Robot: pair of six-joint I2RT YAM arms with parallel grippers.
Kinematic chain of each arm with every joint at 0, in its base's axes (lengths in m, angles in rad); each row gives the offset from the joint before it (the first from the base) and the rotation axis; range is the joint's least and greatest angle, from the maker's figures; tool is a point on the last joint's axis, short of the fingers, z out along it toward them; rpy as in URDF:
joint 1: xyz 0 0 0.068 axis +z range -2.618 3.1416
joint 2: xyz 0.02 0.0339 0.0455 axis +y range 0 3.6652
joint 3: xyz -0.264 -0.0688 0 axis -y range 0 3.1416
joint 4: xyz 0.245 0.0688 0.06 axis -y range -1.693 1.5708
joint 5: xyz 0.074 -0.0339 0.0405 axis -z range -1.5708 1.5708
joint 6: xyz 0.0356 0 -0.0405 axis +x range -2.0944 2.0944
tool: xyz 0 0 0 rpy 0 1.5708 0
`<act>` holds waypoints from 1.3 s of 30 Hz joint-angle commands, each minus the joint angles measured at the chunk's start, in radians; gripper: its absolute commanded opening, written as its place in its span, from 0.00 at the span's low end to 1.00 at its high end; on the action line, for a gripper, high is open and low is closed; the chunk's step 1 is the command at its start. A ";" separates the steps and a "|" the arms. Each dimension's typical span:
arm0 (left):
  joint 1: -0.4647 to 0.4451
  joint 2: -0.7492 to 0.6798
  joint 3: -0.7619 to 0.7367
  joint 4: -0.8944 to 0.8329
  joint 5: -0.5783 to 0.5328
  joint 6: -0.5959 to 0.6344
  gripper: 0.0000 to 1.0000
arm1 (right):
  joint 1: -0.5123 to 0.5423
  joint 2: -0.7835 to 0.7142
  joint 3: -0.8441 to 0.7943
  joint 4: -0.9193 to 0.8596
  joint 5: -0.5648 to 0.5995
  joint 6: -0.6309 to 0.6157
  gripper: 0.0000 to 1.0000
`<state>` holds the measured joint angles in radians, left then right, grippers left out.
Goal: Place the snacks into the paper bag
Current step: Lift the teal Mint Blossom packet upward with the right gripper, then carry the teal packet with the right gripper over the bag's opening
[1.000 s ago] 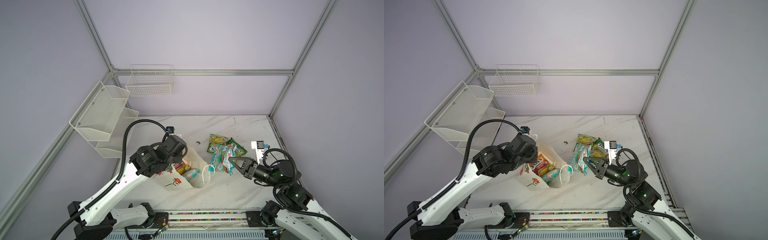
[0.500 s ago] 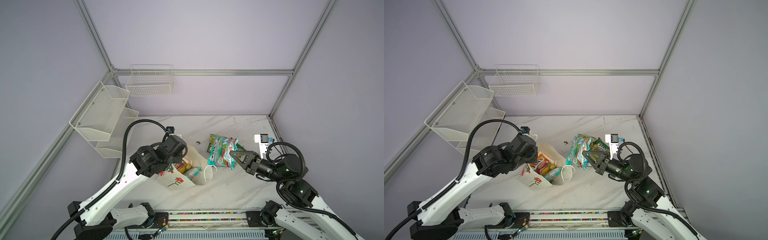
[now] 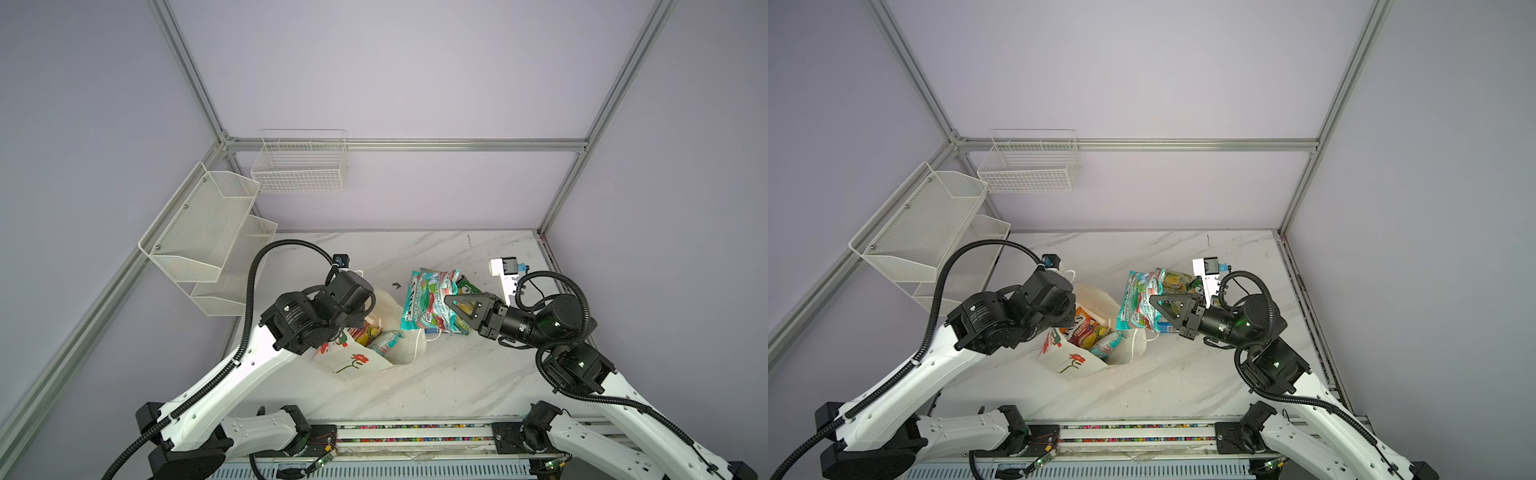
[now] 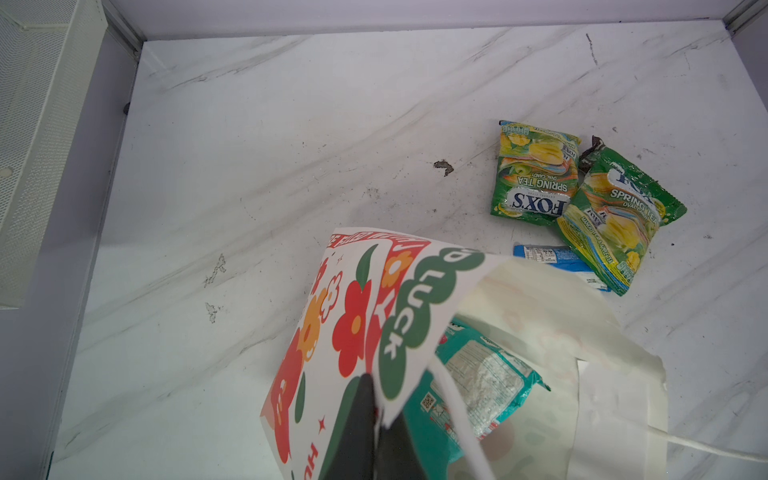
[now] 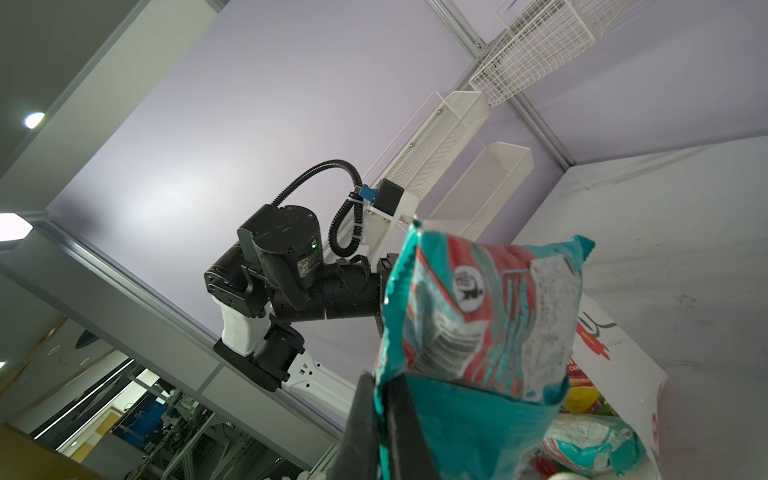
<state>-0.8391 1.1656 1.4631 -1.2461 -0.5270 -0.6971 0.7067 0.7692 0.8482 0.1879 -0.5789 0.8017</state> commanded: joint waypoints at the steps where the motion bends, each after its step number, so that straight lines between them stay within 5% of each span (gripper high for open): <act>1: 0.001 -0.036 -0.020 0.062 -0.027 -0.030 0.00 | -0.001 0.025 0.011 0.181 -0.056 0.047 0.00; 9: 0.000 -0.050 -0.025 0.063 -0.017 -0.042 0.00 | -0.001 0.080 -0.027 0.344 -0.104 0.133 0.00; 39: 0.002 -0.035 -0.043 0.089 0.009 -0.050 0.00 | 0.014 0.036 -0.169 0.510 -0.083 0.267 0.00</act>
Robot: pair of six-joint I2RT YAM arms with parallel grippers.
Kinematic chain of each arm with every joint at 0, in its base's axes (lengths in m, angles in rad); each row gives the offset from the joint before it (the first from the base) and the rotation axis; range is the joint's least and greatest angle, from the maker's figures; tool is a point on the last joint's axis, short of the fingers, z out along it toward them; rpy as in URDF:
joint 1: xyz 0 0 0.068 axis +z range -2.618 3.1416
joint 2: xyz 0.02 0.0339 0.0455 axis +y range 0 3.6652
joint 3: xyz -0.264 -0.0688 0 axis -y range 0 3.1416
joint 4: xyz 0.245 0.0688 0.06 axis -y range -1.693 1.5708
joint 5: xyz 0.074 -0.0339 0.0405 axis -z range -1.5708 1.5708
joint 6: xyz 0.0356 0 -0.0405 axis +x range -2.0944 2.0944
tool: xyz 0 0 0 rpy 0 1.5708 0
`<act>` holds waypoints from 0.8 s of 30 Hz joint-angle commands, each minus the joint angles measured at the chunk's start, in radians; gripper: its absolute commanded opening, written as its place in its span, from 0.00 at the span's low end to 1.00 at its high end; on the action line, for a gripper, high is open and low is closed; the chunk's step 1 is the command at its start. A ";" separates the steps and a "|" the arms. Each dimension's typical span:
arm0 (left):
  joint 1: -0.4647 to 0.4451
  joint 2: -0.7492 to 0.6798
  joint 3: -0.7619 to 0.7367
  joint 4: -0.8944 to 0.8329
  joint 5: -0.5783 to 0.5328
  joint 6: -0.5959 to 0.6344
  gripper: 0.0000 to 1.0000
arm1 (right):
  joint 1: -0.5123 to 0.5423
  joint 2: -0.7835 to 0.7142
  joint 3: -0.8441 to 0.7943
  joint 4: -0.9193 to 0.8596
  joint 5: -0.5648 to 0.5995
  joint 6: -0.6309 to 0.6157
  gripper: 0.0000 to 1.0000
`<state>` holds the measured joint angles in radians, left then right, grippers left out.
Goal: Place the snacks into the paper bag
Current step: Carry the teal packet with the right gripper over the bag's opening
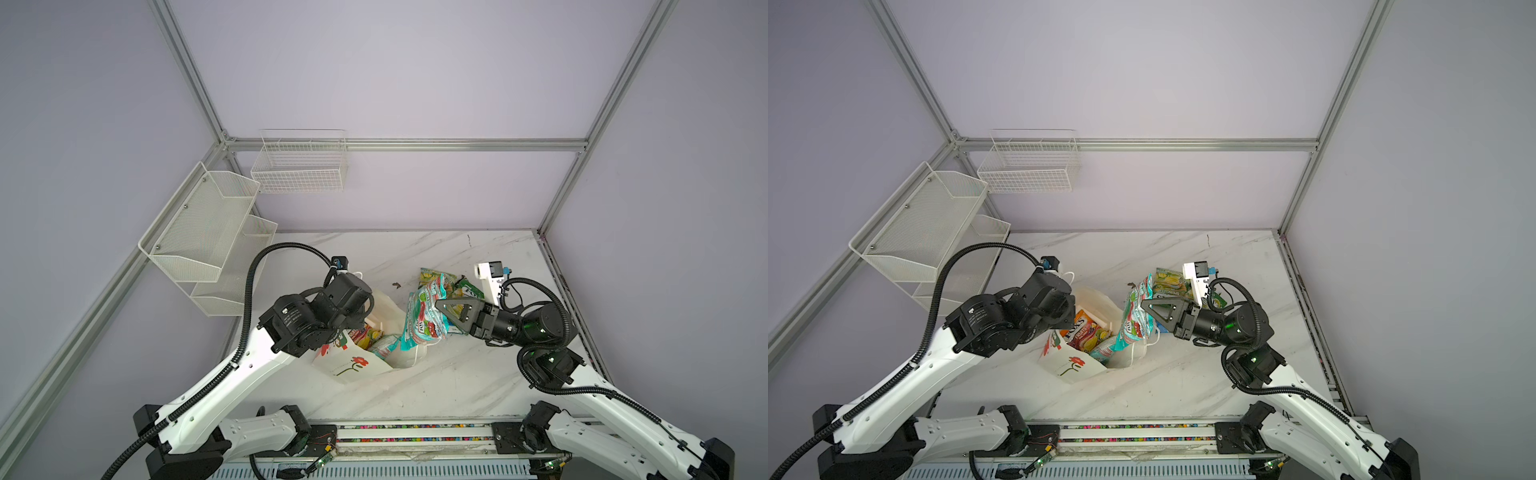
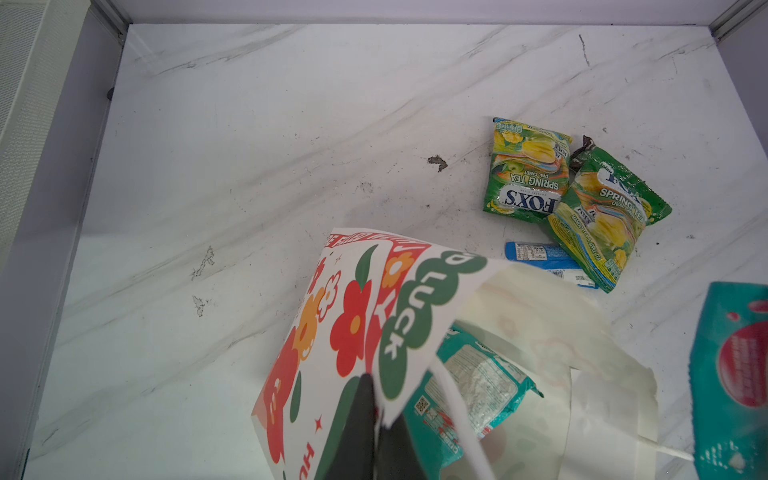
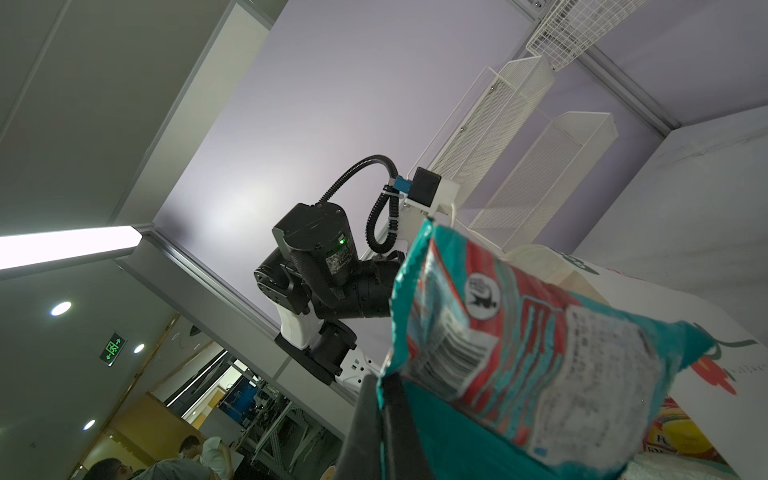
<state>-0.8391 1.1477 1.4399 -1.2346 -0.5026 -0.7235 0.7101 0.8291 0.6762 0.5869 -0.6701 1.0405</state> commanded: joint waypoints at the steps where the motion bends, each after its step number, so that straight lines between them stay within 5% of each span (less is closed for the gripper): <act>1: 0.000 -0.017 -0.021 0.077 -0.015 -0.024 0.00 | 0.015 -0.020 0.000 0.122 0.009 0.031 0.00; 24: 0.001 -0.017 -0.012 0.083 0.004 -0.012 0.00 | 0.166 0.179 0.057 0.228 0.048 -0.017 0.00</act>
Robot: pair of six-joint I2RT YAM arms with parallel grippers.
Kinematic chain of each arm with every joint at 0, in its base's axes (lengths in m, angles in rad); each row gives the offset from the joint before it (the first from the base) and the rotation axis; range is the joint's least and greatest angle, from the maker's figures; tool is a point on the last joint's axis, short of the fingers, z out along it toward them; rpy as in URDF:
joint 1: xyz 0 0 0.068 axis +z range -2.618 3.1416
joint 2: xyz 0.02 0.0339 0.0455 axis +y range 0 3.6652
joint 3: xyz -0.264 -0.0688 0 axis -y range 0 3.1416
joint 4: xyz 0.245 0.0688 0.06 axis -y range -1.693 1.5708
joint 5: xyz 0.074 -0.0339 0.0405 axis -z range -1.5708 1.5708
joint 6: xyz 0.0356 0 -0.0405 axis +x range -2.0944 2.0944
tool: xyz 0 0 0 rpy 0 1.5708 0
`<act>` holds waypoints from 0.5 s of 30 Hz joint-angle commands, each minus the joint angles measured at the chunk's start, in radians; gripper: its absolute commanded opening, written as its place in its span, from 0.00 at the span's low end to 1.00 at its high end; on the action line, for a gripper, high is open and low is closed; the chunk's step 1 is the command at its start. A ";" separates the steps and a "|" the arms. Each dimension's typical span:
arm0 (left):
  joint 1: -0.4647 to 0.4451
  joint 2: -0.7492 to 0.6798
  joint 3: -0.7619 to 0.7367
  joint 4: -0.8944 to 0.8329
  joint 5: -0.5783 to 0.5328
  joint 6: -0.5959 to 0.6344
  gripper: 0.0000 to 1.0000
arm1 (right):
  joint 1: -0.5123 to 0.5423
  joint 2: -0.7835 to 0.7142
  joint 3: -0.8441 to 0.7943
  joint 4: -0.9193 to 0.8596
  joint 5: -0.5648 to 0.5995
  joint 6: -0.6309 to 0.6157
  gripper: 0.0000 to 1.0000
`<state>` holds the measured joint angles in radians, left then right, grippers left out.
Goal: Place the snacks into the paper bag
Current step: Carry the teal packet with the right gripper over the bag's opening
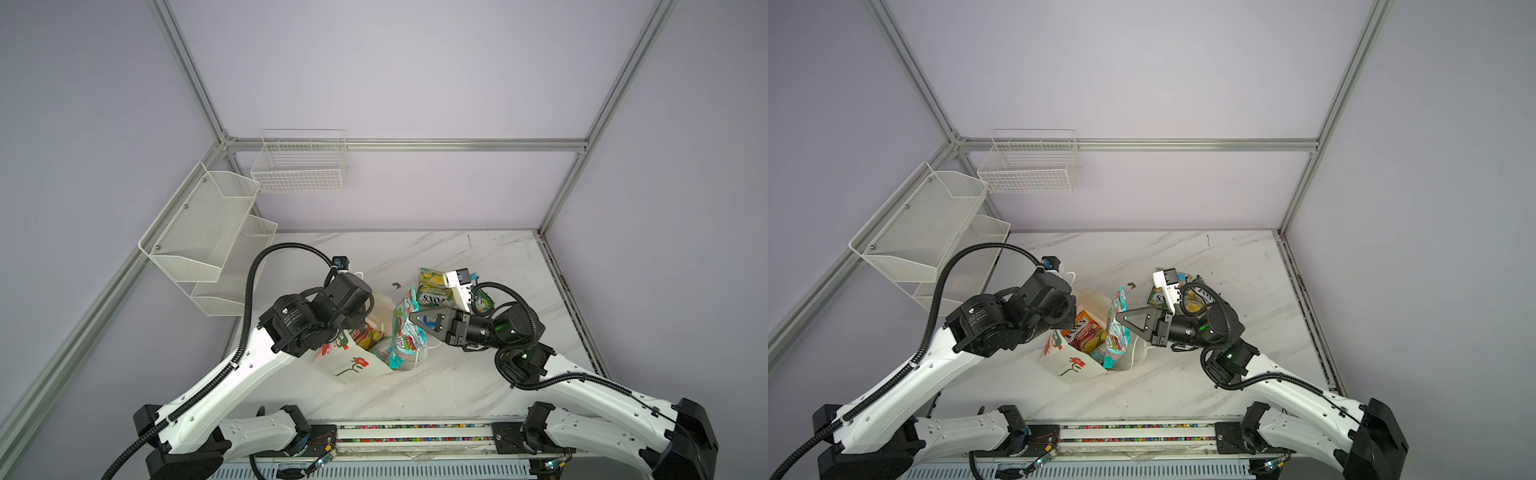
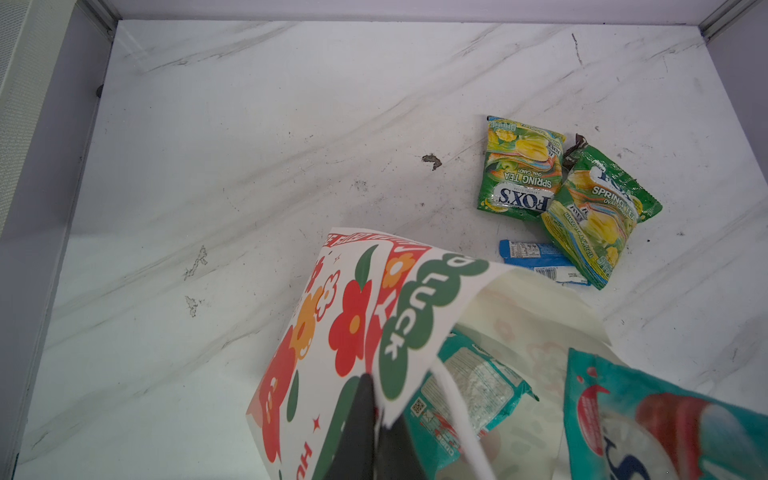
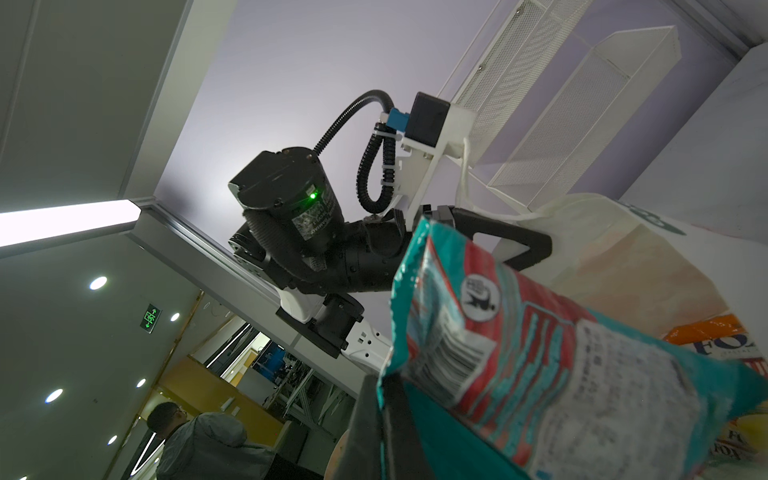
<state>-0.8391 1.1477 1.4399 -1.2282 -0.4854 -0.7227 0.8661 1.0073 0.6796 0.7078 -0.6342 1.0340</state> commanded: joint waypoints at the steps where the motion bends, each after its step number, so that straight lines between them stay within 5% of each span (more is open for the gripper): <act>1: 0.000 -0.018 -0.012 0.077 -0.013 -0.012 0.00 | 0.010 0.007 0.055 0.111 0.012 -0.012 0.00; 15: 0.002 -0.027 -0.014 0.081 -0.012 -0.010 0.00 | 0.017 0.107 0.098 0.173 -0.008 -0.019 0.00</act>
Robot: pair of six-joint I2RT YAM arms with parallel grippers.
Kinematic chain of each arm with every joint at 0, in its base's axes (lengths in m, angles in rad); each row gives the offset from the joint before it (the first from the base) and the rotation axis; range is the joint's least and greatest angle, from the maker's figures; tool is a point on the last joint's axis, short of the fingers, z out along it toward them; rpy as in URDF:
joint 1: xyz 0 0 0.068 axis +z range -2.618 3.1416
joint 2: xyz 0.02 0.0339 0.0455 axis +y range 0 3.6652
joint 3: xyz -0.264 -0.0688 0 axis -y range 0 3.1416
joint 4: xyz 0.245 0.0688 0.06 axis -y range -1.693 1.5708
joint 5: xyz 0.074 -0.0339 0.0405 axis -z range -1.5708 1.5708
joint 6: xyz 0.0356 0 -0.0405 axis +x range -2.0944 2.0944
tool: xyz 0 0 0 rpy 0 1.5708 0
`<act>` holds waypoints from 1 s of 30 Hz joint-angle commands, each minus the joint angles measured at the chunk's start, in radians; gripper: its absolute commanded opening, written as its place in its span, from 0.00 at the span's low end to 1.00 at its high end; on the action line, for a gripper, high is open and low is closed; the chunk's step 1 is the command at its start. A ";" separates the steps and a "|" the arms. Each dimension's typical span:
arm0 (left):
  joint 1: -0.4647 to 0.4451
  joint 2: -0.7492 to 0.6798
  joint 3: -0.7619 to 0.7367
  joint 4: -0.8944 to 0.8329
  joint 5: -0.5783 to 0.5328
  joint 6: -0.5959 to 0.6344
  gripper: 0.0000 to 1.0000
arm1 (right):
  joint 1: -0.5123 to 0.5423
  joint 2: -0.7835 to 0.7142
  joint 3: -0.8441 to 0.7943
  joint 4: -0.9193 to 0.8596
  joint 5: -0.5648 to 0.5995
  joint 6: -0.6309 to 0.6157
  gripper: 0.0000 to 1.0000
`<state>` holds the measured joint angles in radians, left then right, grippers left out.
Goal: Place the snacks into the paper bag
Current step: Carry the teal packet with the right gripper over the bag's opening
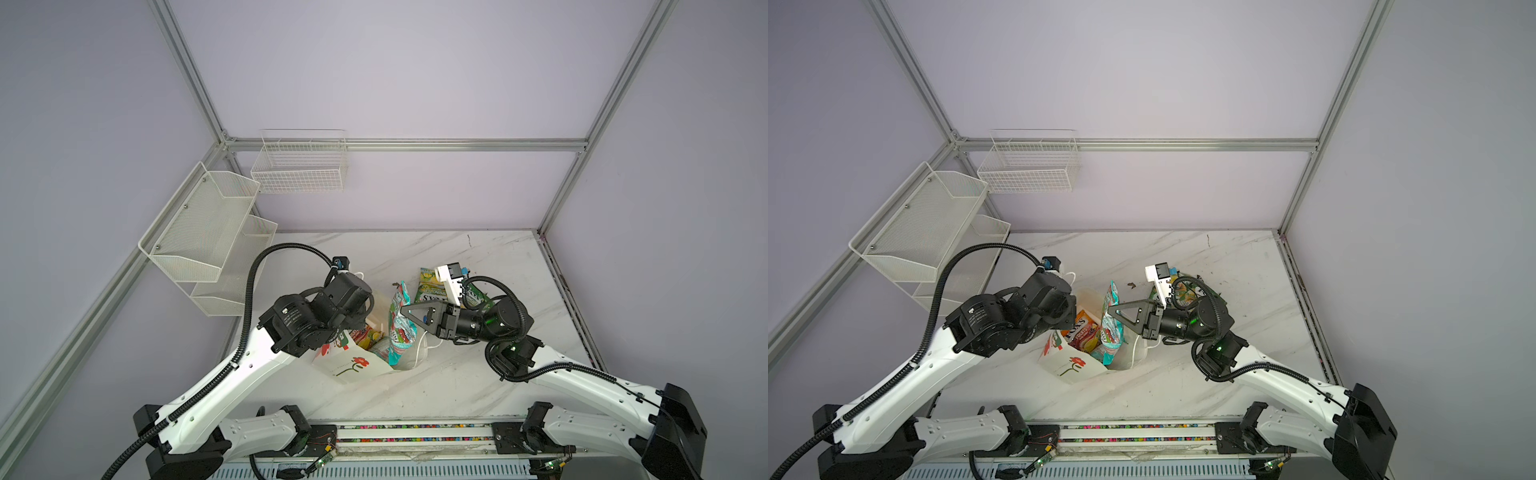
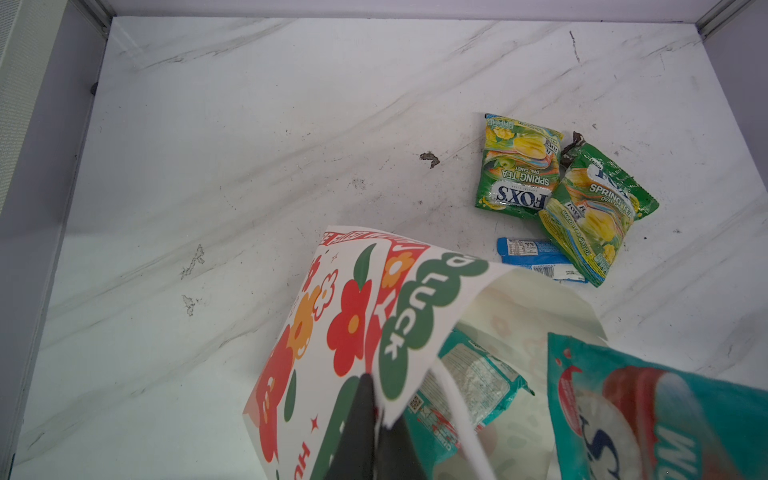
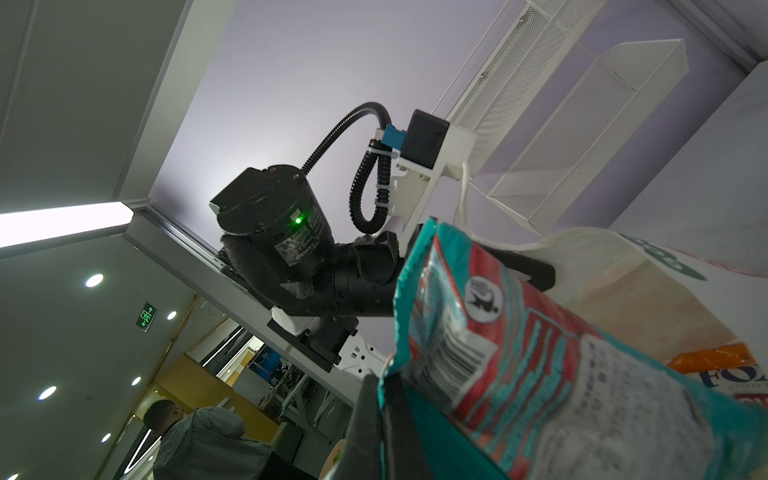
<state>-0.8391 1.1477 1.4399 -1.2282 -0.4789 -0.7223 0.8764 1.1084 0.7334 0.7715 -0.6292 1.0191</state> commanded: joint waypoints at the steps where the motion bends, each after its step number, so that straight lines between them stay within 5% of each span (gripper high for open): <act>1: 0.001 -0.028 -0.016 0.082 -0.017 -0.011 0.00 | 0.006 0.015 0.047 0.118 -0.017 -0.004 0.00; 30: 0.001 -0.033 -0.027 0.090 -0.010 -0.017 0.00 | 0.023 0.146 0.044 0.282 -0.013 0.044 0.00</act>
<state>-0.8391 1.1477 1.4395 -1.2201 -0.4744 -0.7227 0.8860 1.2633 0.7830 0.9371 -0.6479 1.0397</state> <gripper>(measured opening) 0.047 0.047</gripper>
